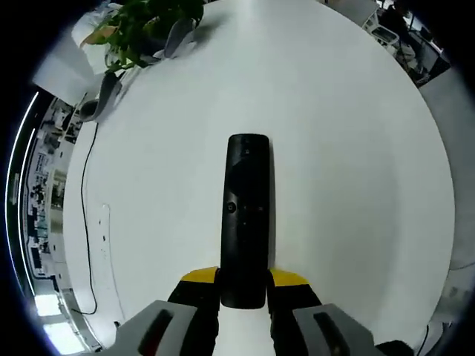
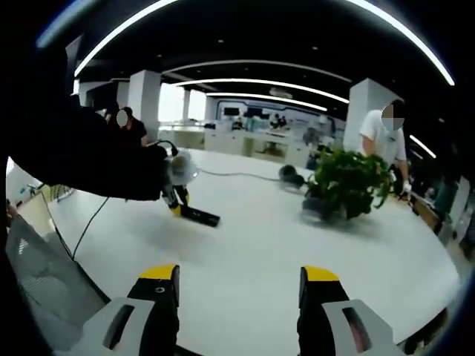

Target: Press the specified remote control buttons in sequence, fully releasing each button before pressing the next.

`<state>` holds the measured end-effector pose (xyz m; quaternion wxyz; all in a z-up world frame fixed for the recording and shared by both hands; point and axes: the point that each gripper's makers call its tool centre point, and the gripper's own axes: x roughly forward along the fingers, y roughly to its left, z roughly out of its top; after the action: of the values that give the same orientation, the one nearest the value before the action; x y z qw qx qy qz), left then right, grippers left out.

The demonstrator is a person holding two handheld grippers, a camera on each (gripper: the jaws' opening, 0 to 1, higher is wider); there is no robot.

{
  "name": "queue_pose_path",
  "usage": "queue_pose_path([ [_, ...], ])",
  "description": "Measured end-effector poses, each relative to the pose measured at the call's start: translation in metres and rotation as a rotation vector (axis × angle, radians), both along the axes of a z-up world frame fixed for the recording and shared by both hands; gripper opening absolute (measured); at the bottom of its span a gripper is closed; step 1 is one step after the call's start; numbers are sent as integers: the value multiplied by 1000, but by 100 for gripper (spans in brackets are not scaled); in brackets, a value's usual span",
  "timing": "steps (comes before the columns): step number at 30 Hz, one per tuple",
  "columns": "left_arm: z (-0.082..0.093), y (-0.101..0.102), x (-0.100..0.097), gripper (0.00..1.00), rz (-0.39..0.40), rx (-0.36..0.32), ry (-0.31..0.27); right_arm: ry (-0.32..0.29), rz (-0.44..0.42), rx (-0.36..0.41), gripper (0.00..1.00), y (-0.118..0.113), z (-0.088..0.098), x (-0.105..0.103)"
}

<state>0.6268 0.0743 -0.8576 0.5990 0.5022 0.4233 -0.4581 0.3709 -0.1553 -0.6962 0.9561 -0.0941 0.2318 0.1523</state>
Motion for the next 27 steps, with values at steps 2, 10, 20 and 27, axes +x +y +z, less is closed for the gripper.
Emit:
queue_pose_path([
  [2,2,0,7,24,-7,7,-14,1,0,0,63,0,0,0],
  [10,-2,1,31,24,31,-11,-57,7,-4,-7,62,-1,-1,0],
  [20,-5,3,25,24,15,-25,-49,10,-11,-12,62,-2,-2,0],
  [27,1,4,30,32,75,-85,-131,2,-9,-16,64,-2,0,0],
])
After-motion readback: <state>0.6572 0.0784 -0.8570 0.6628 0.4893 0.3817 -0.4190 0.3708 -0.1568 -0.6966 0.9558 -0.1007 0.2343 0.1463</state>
